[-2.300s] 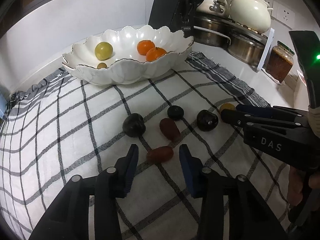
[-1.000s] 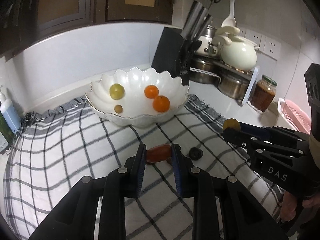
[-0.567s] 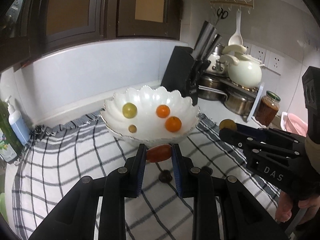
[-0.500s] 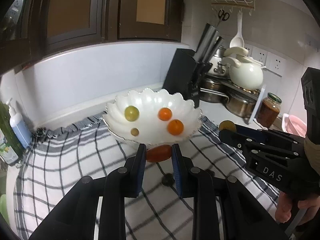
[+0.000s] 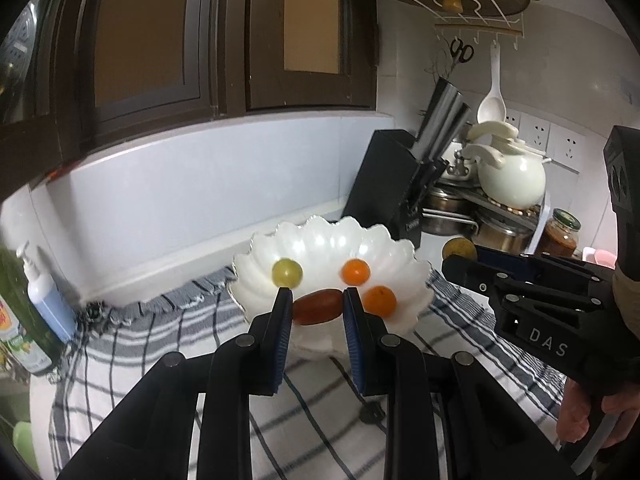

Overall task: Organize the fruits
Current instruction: 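Carry the yellow fruit and the date over the white bowl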

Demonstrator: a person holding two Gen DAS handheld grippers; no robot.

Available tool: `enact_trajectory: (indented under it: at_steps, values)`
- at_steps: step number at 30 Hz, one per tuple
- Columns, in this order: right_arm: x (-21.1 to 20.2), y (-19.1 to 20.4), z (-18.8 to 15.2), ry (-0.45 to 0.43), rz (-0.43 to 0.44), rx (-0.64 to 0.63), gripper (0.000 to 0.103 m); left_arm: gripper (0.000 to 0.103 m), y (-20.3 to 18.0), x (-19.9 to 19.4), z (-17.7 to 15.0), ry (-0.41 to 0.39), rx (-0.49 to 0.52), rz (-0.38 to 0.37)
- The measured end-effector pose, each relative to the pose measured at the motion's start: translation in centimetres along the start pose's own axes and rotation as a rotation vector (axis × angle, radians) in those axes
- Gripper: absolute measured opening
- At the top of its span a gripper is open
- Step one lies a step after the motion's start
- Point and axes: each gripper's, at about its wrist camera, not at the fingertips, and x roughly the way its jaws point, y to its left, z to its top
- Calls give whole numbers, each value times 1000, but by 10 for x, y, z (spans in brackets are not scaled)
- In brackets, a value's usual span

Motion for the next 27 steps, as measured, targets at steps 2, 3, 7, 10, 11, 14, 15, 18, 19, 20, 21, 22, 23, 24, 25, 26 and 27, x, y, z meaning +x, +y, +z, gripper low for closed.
enact_trajectory:
  at_steps: [2, 3, 7, 10, 11, 14, 15, 18, 19, 20, 21, 22, 23, 24, 25, 26, 27]
  values:
    - [6, 0, 6, 4, 0, 6, 27, 26, 3, 3, 7, -10, 7, 6]
    - [10, -1, 10, 7, 2, 7, 27, 26, 4, 5, 10, -14, 10, 11]
    - [24, -2, 21, 20, -6, 10, 27, 26, 9, 14, 21, -12, 16, 13]
    - [33, -5, 27, 33, -1, 17, 27, 26, 12, 24, 28, -1, 12, 8]
    - [37, -7, 31, 39, 4, 23, 27, 26, 13, 27, 31, 2, 10, 8]
    - [47, -11, 37, 55, 7, 27, 27, 26, 15, 37, 38, 14, -2, 3]
    - [50, -12, 38, 62, 6, 28, 27, 26, 16, 42, 41, 23, -7, 3]
    - [61, -19, 44, 88, 8, 43, 27, 26, 18, 56, 47, 45, -16, -1]
    - [66, -21, 46, 99, 2, 46, 27, 26, 18, 60, 49, 52, -16, 0]
    - [69, -24, 47, 104, -2, 51, 27, 26, 18, 65, 50, 62, -14, 4]
    - [72, -26, 48, 113, -2, 53, 27, 26, 17, 71, 52, 72, -9, 9]
    - [77, -29, 49, 126, -6, 59, 27, 26, 17, 75, 53, 77, -5, 13]
    - [81, -32, 50, 136, -7, 63, 27, 26, 17, 80, 54, 82, 1, 23]
    - [85, -33, 50, 145, -6, 65, 27, 26, 16, 85, 56, 91, 5, 29]
    - [91, -37, 51, 164, -8, 72, 27, 26, 16, 91, 57, 104, 5, 23]
    - [96, -40, 51, 176, -9, 82, 27, 26, 16, 97, 58, 120, 2, 20]
    - [102, -44, 52, 193, -5, 91, 27, 26, 15, 102, 59, 133, 2, 17]
